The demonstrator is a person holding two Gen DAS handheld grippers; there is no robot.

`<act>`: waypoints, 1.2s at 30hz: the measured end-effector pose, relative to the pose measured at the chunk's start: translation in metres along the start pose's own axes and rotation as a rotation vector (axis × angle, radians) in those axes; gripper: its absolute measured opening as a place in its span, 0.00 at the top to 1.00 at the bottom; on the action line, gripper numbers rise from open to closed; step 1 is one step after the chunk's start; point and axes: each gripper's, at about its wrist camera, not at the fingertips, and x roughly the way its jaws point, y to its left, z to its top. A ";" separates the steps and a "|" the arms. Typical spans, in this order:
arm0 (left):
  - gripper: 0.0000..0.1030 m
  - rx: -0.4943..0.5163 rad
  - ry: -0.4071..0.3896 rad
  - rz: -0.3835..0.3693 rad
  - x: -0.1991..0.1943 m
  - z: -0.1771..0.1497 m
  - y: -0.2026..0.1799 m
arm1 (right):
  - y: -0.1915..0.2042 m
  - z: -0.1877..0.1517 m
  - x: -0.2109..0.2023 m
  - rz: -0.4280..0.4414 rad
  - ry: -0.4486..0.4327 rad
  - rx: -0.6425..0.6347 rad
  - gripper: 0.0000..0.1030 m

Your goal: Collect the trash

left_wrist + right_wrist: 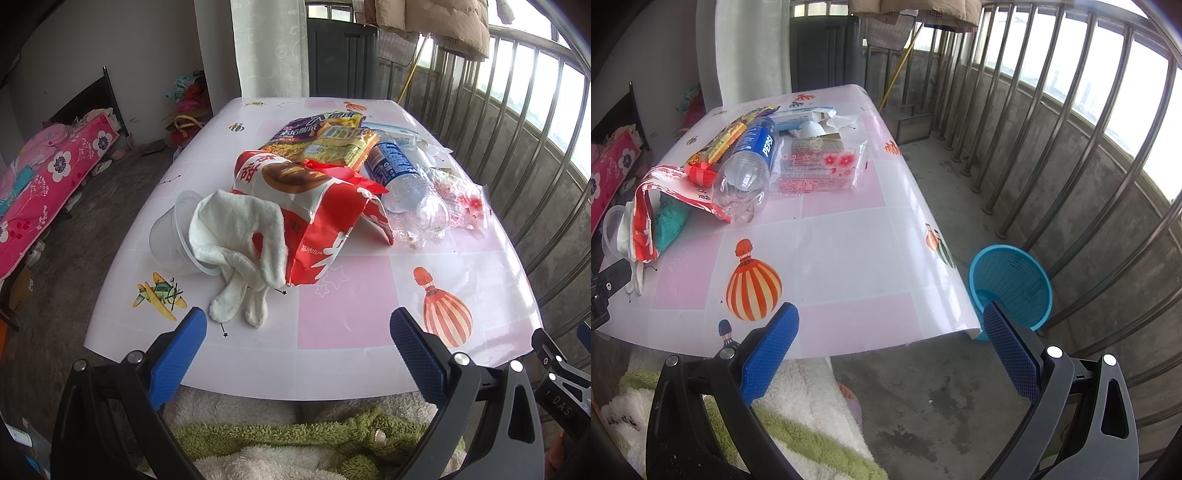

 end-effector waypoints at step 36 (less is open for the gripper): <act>0.06 -0.004 0.014 0.008 -0.001 -0.006 0.003 | 0.012 -0.004 -0.002 -0.004 -0.012 -0.019 0.08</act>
